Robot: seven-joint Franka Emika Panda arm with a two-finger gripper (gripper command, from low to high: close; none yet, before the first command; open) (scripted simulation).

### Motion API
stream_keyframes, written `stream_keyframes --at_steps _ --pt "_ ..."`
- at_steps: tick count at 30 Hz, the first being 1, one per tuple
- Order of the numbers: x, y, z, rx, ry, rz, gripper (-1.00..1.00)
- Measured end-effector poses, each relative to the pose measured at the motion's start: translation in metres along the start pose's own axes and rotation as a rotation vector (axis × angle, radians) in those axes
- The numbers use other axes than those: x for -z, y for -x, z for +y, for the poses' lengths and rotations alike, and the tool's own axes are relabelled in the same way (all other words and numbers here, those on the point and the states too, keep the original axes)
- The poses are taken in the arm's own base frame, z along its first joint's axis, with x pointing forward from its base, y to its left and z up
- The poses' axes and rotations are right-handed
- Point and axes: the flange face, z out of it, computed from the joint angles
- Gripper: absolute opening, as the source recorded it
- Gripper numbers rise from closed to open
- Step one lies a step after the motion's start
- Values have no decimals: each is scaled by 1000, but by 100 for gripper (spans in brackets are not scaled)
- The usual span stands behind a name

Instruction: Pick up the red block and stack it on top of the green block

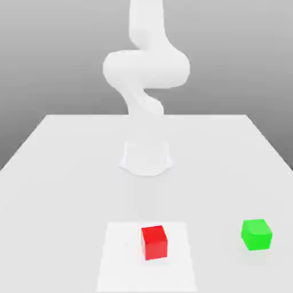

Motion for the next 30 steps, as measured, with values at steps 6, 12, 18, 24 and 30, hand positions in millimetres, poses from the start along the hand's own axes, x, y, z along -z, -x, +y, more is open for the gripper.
stream_keyframes --at_steps 6,12,18,24,30 --pt "-144 38 30 57 146 -164 0" --pt "-255 101 85 112 279 -325 0" --pt "-331 181 159 167 406 -492 0" --pt "-380 230 206 185 453 -555 0" --pt "-399 243 220 186 454 -556 -100"
